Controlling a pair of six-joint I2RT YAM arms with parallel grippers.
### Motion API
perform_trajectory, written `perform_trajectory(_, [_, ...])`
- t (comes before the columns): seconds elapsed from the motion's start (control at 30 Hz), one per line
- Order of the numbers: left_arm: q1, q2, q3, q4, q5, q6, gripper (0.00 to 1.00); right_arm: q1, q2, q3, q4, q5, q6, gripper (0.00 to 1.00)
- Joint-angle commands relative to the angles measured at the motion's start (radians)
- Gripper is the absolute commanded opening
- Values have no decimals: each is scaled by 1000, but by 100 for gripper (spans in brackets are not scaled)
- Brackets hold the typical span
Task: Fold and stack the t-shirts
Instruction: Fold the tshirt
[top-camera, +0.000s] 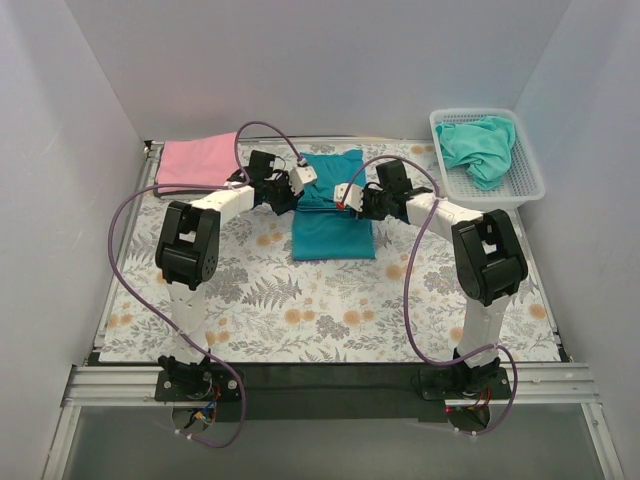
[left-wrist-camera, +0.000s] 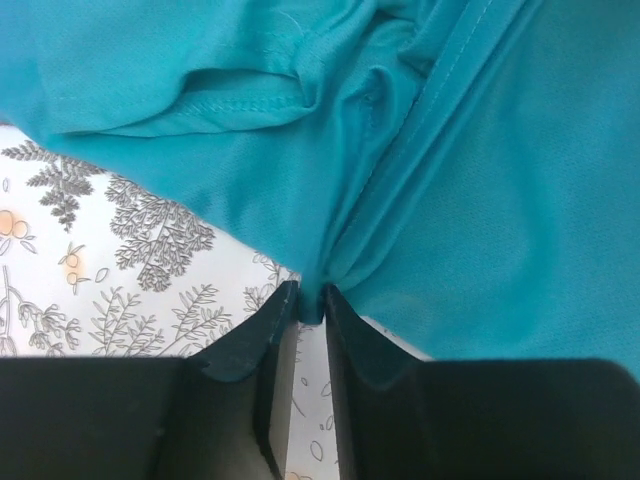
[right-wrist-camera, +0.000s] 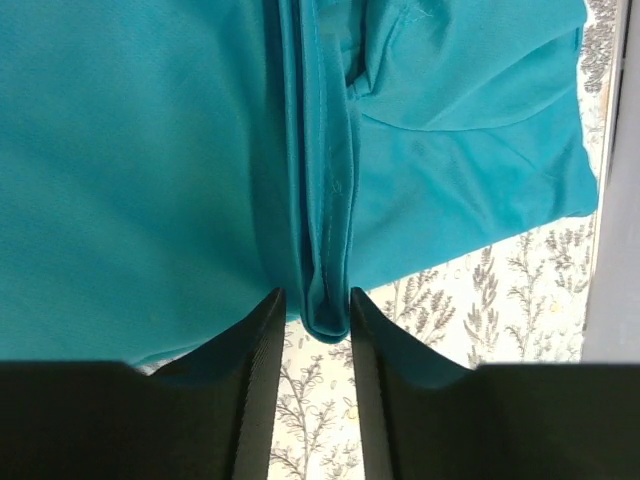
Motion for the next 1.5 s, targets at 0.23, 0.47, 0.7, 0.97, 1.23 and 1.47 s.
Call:
perform_trajectory(0.23, [29, -79, 70, -56, -24, -178, 35, -22, -100, 89, -21, 70, 214, 52])
perform_trajectory(0.47, [33, -171, -2, -74, 60, -314, 33, -25, -113, 131, -181, -149, 441, 33])
perform_trajectory(0.7, [33, -125, 35, -128, 99, -428, 31, -37, -11, 212, -304, -182, 639, 32])
perform_trajectory(0.97, [33, -203, -66, -232, 99, -515, 34, -46, -87, 120, -373, -188, 769, 43])
perform_trajectory(1.23, [33, -291, -242, -258, 198, -742, 50, -85, -153, -25, -400, -215, 874, 50])
perform_trajectory(1.47, [33, -272, -285, -220, 214, -819, 49, -129, -113, -49, -399, -255, 888, 47])
